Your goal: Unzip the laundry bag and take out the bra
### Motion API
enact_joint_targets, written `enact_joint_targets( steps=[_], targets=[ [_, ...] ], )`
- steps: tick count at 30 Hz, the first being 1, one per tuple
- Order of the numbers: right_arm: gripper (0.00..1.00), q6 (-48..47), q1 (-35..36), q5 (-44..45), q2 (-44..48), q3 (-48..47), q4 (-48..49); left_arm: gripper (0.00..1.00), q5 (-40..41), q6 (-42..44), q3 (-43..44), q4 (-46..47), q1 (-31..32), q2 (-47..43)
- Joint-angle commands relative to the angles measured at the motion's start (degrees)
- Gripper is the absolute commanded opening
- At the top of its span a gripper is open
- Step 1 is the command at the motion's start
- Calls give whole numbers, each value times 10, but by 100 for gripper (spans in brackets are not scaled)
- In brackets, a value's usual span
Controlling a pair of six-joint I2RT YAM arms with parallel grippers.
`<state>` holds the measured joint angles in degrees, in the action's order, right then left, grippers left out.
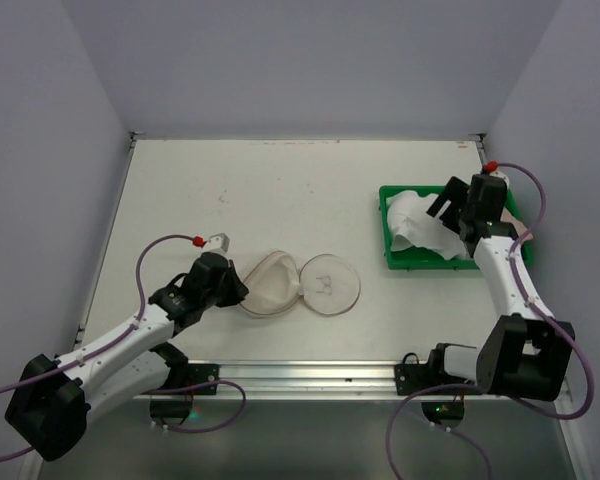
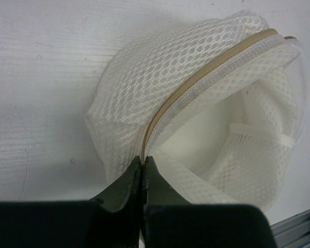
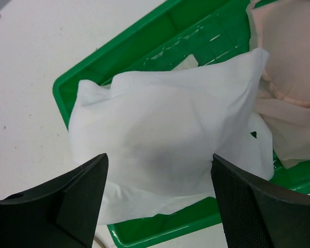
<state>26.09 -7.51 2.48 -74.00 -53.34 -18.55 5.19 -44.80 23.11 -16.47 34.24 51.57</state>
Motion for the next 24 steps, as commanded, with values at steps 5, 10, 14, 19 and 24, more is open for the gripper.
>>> enact_joint_targets(
  steps=[5, 10, 14, 19, 24],
  targets=[
    [81, 2, 0, 17, 109, -2, -4, 0, 12, 9, 7, -8, -1, -17],
    [82, -2, 0, -3, 118, 1, 12, 0, 12, 6, 4, -15, -1, -31],
    [81, 0, -1, -25, 91, -4, 18, 0, 16, 5, 4, -23, -1, -41],
    [78, 12, -1, -169, 87, 33, 121, 0, 18, 6, 2, -23, -1, -47],
    [77, 42, -1, -230, 47, 54, 182, 0, 17, 8, 3, -19, -1, -38]
  ],
)
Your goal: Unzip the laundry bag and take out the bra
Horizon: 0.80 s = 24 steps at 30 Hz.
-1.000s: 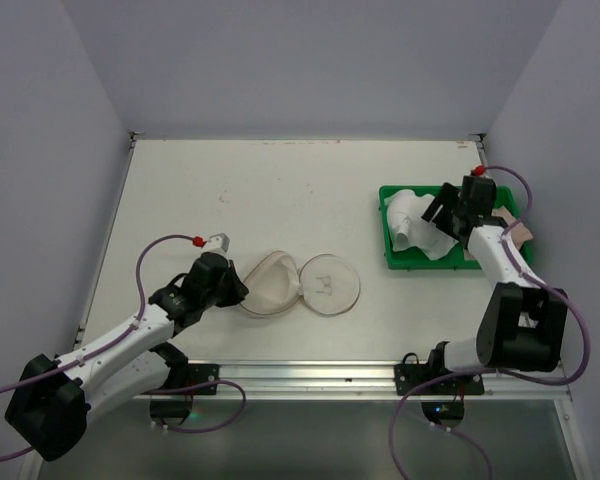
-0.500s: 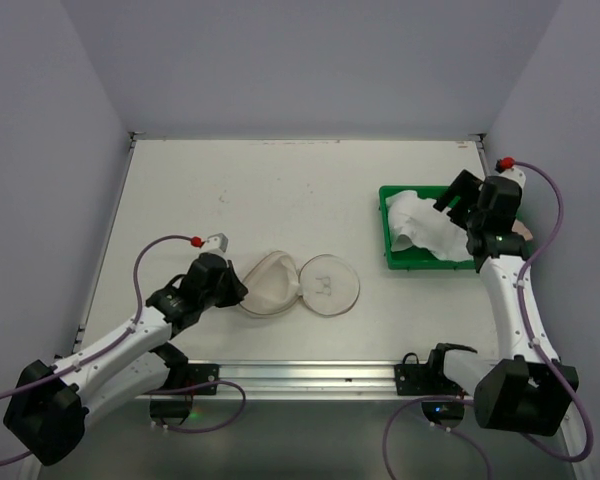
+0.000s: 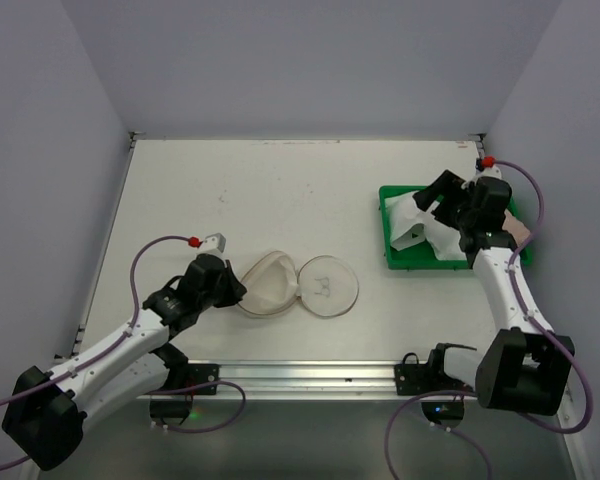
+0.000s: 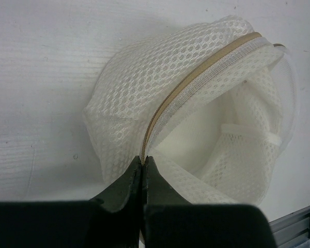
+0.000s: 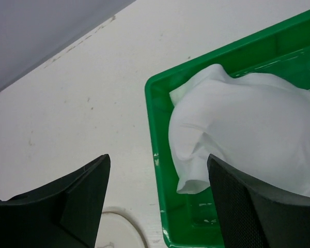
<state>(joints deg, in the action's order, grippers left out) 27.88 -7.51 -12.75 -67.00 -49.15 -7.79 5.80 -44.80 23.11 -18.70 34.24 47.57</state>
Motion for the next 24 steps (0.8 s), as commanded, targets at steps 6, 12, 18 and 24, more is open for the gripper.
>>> enact_joint_targets(
  steps=[6, 12, 18, 24],
  targets=[
    [77, 70, -1, -108, -122, 12, 150, 0, 8, 7, -1, 4, -1, 0],
    [77, 112, -6, -59, -187, 20, 132, 0, 11, 7, -2, -2, -1, -9],
    [77, 101, -13, 28, -113, 47, 52, 0, 16, 8, -4, -12, -2, -18],
    [77, 58, -11, 70, 21, 17, -39, 0, 14, 8, -1, -6, -1, -15]
  ],
)
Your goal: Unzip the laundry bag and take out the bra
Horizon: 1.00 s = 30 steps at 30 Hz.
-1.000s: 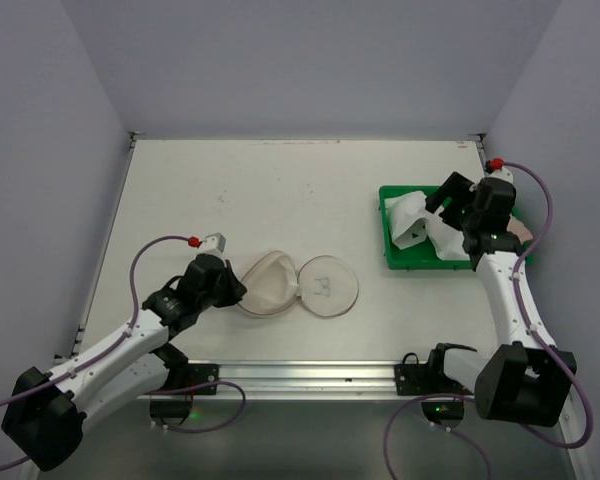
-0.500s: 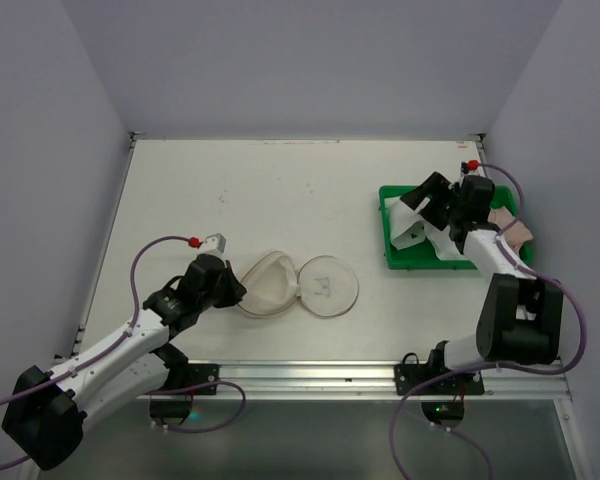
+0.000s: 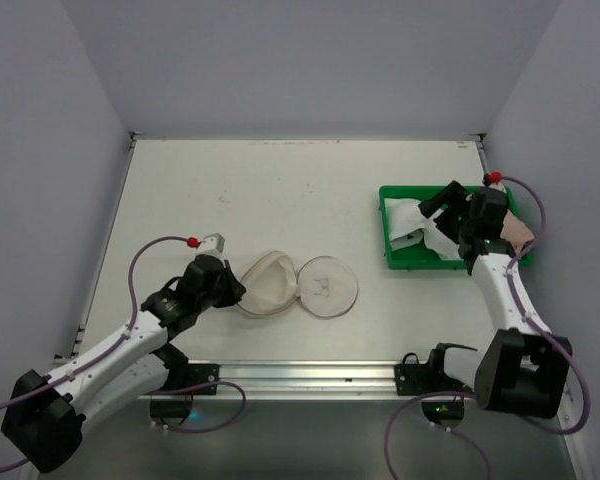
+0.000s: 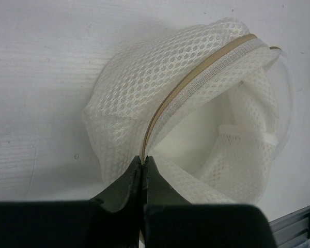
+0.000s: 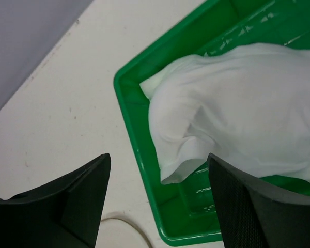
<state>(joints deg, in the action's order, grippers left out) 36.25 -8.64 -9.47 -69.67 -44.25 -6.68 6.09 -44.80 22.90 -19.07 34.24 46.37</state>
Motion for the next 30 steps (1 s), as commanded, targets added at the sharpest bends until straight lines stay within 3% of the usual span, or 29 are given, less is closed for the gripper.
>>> enact_joint_targets(
  steps=[1, 6, 10, 14, 19, 30],
  targets=[
    [77, -29, 1, 25, 70, -45, -61, 0, 10, 7, 1, -1, -2, -3],
    [77, -26, 52, -56, 131, -26, -58, 0, 10, 7, 12, 4, -1, 0],
    [76, -17, 213, -28, 146, 6, -76, 0, 13, 10, 26, 5, -2, 8],
    [74, 21, 299, -8, 139, 65, -84, 0, 25, 17, 50, 4, -1, 20],
    [70, 60, 345, 12, 126, 148, -77, 0, 47, 20, 63, 13, -1, 37],
    [64, 62, 383, 15, 8, 130, -84, 0, 47, 0, 32, 52, -2, 69]
  ],
)
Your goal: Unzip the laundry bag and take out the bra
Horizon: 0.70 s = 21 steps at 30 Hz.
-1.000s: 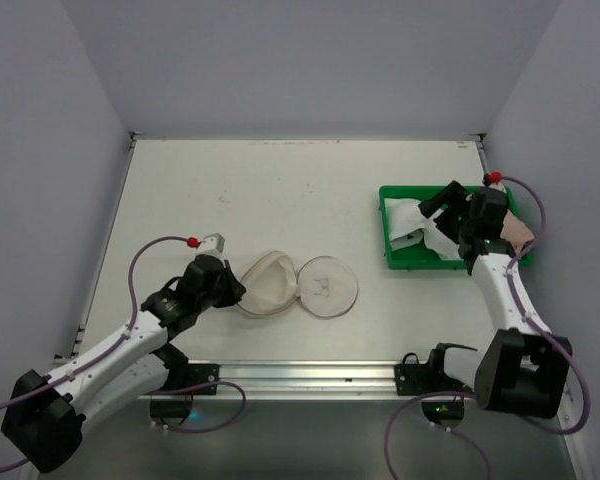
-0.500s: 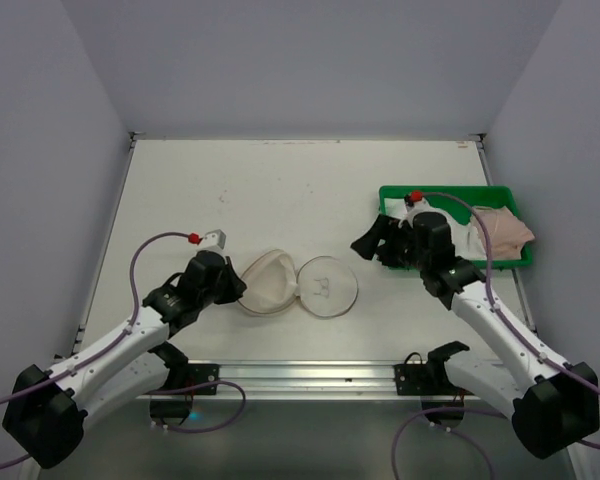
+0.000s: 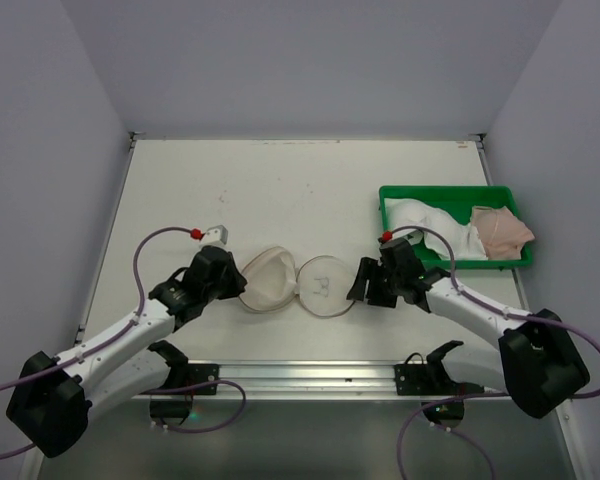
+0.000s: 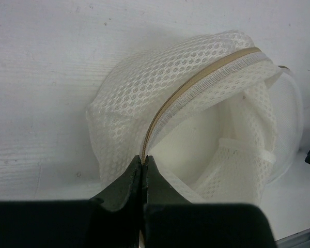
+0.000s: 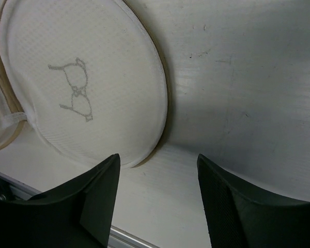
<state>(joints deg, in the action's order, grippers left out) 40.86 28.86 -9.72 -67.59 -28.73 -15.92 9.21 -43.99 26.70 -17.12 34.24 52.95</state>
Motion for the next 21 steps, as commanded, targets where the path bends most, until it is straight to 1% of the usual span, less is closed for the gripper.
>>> enact_joint_targets(
  steps=[1, 5, 9, 15, 18, 19, 21],
  targets=[
    [61, 17, 14, 22, -19, -32, 10, 0, 15, -8, -6, 32, -2, 5],
    [57, 14, 17, 15, -51, -45, 27, 0, 14, -7, -7, 32, -1, 6],
    [54, 21, 22, 26, -89, -55, 33, 0, 12, -6, -9, 32, -2, 4],
    [47, 29, 25, 48, -121, -66, 33, 0, 7, -7, -16, 36, -1, 1],
    [41, 28, 28, 36, -137, -66, 41, 0, 2, -7, -17, 38, -2, 1],
    [33, 29, 28, 36, -140, -67, 43, 0, 2, -7, -17, 38, -2, 1],
    [26, 30, 28, 36, -150, -68, 46, 0, 1, -7, -18, 38, -1, 0]
  ],
)
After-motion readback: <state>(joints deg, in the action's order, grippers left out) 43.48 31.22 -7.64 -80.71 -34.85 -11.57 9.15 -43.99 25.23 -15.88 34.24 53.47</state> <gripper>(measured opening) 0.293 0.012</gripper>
